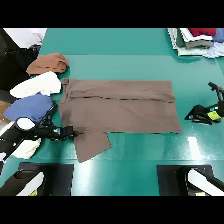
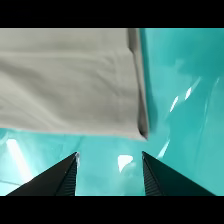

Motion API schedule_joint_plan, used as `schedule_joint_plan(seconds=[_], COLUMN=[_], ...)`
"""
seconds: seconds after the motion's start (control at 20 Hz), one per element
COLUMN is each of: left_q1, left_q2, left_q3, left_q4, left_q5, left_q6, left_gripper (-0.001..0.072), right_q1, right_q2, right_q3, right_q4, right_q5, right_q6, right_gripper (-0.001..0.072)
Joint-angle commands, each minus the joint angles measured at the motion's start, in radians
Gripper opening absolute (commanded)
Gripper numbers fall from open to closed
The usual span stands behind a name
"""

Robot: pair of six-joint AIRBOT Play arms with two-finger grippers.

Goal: Fold the shirts.

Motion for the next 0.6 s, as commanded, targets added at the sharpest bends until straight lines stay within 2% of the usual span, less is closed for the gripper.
schedule_joint_plan(seconds=[0.0, 0.1, 0.25, 0.5, 0.55], left_q1=[-0.012, -0.012, -0.012, -0.012, -0.012], left_q2=[0.001, 0.001, 0.001, 0.001, 0.001], left_q3=[0.035, 0.058, 0.063, 0.063, 0.063], left_q4=[-0.022, -0.023, -0.029, -0.029, -0.029], left_q5=[-0.029, -0.039, -0.035, -0.035, -0.035], left_q6=[0.009, 0.018, 0.018, 0.018, 0.018], left_gripper=[0.0020, 0.0020, 0.0020, 0.0021, 0.0021], right_q1=[-0.104, -0.175, -0.235, -0.179, -0.159], right_q2=[0.000, -0.025, -0.098, -0.168, -0.169], right_q3=[-0.087, -0.169, -0.269, -0.296, -0.295], right_q4=[0.000, 0.032, 0.179, 0.235, 0.233], right_q5=[-0.001, -0.028, -0.098, -0.204, -0.213], right_q6=[-0.023, -0.050, -0.135, -0.155, -0.155], right_gripper=[0.0463, 0.0465, 0.0462, 0.0437, 0.0330])
